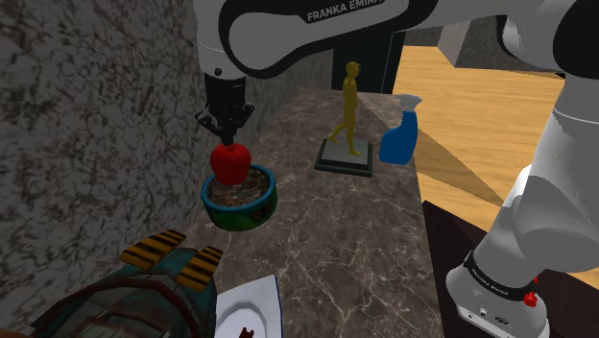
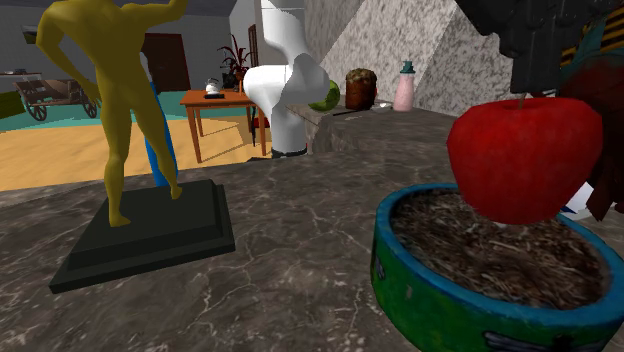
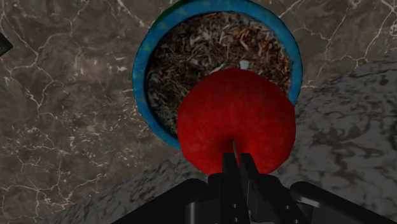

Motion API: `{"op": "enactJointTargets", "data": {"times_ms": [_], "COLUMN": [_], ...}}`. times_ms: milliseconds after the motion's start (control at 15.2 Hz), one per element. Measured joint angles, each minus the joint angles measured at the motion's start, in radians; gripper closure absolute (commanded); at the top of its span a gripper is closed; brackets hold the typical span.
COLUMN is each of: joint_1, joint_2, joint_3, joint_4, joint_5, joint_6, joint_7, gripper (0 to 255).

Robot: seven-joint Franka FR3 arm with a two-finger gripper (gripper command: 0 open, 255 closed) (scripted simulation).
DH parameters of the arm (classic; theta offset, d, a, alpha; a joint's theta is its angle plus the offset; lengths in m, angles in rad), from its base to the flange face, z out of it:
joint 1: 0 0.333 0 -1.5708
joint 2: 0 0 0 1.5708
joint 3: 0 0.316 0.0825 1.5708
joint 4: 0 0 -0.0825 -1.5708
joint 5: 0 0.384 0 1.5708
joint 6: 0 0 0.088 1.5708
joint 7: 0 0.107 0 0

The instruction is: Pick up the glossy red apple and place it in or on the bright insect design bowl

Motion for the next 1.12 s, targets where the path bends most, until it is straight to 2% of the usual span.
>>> {"op": "enactJointTargets", "data": {"times_ms": [396, 462, 858, 1122], "joint_1": [-0.001, -0.001, -0.001, -0.003], "joint_2": [0.0, -0.001, -0.001, -0.029], "joint_3": [0.0, 0.0, 0.0, 0.002], "joint_4": [-0.011, -0.011, -0.011, 0.046], "joint_5": [0.0, 0.0, 0.0, 0.016], "joint_6": [0.011, 0.011, 0.011, -0.07], "joint_7": [0.001, 0.001, 0.001, -0.012], "gripper": [255, 0, 0, 0]}}
